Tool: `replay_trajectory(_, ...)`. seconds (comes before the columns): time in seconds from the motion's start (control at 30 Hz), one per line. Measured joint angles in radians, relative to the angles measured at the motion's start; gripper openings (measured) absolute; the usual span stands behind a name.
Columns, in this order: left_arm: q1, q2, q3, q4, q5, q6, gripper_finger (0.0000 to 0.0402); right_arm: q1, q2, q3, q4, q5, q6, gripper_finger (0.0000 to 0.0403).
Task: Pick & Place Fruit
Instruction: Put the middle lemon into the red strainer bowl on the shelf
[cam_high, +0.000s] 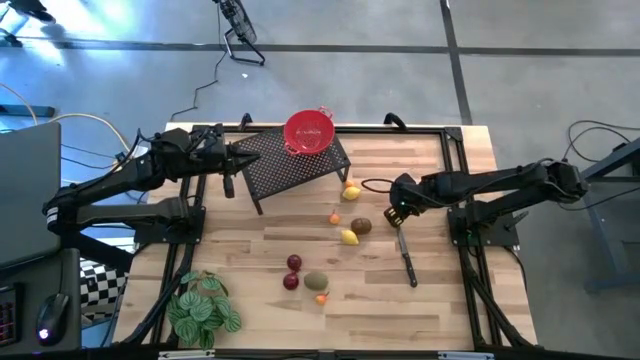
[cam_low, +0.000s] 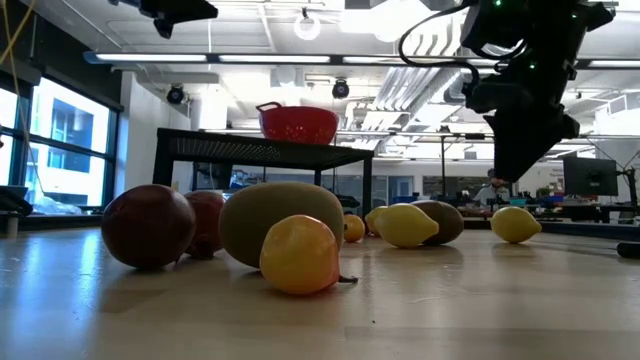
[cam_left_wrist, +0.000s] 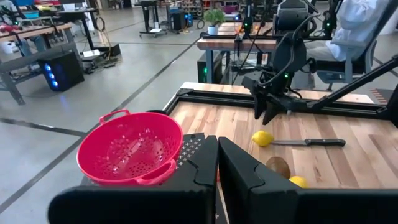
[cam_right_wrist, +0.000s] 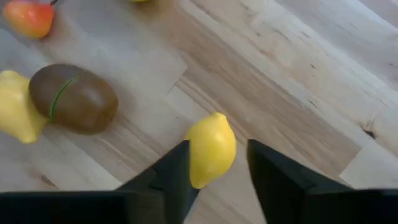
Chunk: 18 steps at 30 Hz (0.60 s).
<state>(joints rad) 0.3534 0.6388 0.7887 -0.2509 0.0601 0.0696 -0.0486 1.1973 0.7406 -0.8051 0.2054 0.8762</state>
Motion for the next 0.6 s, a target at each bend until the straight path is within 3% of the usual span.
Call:
replay_trajectory(0.23,0.000,0.000,0.000,-0.020,0.000,-0.003,0.0009,0.000,0.034,0.000,0.001,0.016,0.071,0.0234)
replay_trajectory(0.6,0.000,0.000,0.000,-0.021,0.000,-0.019,0.0009,0.000,0.160,0.000,0.015,0.000,0.073,0.0244)
